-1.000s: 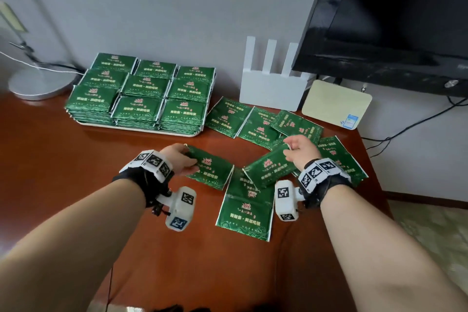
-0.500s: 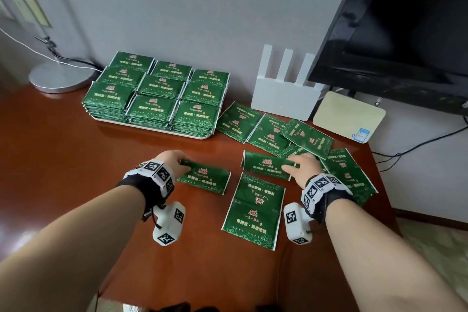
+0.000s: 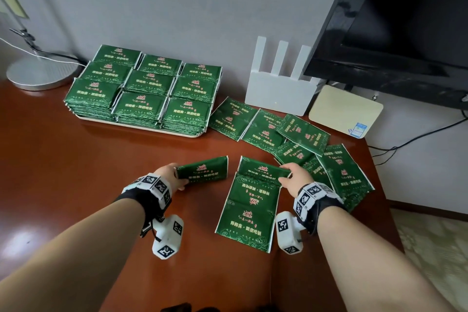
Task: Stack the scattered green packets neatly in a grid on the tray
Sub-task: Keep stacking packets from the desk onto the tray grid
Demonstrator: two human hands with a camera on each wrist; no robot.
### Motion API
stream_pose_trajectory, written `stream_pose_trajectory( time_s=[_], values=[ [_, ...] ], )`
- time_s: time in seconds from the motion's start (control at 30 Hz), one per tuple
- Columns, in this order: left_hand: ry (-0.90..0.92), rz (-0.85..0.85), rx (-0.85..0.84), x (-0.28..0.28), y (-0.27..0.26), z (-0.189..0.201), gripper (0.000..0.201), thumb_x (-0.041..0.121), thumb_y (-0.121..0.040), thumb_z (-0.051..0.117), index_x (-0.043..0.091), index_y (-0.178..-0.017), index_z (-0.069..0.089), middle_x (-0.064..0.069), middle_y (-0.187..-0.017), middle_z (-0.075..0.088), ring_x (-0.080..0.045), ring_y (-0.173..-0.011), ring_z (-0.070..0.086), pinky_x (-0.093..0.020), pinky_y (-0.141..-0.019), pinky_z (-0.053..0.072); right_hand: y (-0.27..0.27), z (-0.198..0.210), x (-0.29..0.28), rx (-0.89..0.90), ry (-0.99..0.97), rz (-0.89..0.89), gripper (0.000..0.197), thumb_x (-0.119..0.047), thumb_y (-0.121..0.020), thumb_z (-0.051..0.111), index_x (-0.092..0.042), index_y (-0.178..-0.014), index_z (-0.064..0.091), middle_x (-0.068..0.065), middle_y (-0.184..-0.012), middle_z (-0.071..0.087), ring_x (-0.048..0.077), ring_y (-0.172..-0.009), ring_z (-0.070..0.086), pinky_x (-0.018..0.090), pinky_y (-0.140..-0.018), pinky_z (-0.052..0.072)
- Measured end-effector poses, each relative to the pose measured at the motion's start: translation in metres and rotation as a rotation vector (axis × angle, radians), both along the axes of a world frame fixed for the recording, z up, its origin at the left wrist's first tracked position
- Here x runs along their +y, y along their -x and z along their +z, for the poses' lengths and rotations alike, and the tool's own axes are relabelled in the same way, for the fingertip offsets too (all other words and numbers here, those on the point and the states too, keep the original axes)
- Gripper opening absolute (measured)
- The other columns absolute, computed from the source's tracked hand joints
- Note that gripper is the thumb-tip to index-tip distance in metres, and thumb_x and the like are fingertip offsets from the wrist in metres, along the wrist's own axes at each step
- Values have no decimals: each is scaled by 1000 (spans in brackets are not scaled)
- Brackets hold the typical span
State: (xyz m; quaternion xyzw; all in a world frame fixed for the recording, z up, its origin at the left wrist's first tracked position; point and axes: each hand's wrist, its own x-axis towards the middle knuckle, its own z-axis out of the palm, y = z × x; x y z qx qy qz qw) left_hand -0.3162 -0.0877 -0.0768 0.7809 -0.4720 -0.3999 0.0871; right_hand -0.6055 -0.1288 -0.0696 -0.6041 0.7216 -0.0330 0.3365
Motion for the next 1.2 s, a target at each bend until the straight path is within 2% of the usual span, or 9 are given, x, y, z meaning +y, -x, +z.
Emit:
stream_pose_trajectory(
  time_s=[0.17,0.33,0.53,0.63,0.73,0.83,1.0,1.1,1.2],
  values=[
    [-30,-10,-38,-8,-4,4,36,7,-87,60,3,-121,52,-16,-109,66,-25,-100,64,-29,-81,46,2,-4,-9,-21,-45,-44,42,-21,-91,55,-7,-130,46,14,-121,60,29,-107,59,36,-92,48],
    [21,-72,-126,-24,-17,25,35,13,-87,61,8,-121,55,-11,-114,64,-25,-104,59,-30,-85,45,-2,10,-19,-111,67,-75,26,-21,-92,53,-4,-110,59,14,-109,65,30,-97,60,33,-85,47],
    [125,-146,-153,-45,-38,71,34,18,-90,58,8,-122,55,-8,-120,61,-23,-110,57,-28,-87,44,-28,54,-31,-246,219,-107,22,-24,-92,51,-6,-101,59,13,-99,63,30,-91,61,45,-86,51],
    [189,-152,-116,-55,-64,89,39,20,-89,59,7,-125,53,-9,-122,61,-25,-109,58,-34,-93,48,-53,80,-34,-352,279,-123,17,-22,-94,48,-10,-103,57,6,-98,60,22,-85,59,38,-80,54],
    [246,-160,-95,-63,-97,110,34,20,-91,56,9,-123,55,-7,-114,64,-18,-88,61,-25,-74,51,-84,101,-41,-491,326,-179,19,-20,-94,48,-9,-109,55,11,-106,60,20,-84,61,35,-73,57],
    [295,-139,-84,-71,-137,129,28,20,-92,54,8,-118,58,-4,-98,65,-10,-60,52,-14,-48,42,-123,118,-46,-613,319,-254,18,-19,-96,45,-9,-110,49,2,-101,56,16,-70,65,21,-50,54],
    [315,-71,-50,-88,-214,142,30,16,-92,54,4,-119,58,-17,-109,66,-18,-63,54,-20,-51,41,-188,133,-60,-687,330,-270,10,-16,-97,42,-12,-106,43,-6,-89,46,16,-62,62,17,-44,48],
    [323,-17,-36,-99,-256,145,34,18,-91,55,3,-121,58,-17,-111,66,-28,-77,62,-28,-63,49,-224,133,-75,-685,315,-258,12,-13,-97,41,-11,-109,44,-5,-91,48,17,-63,61,17,-44,47],
    [324,11,-40,-114,-286,149,33,17,-92,55,3,-121,58,-15,-109,67,-25,-80,64,-21,-60,48,-254,131,-95,-659,277,-265,21,-12,-97,41,-9,-117,45,2,-99,51,18,-64,61,16,-44,49]
  ],
)
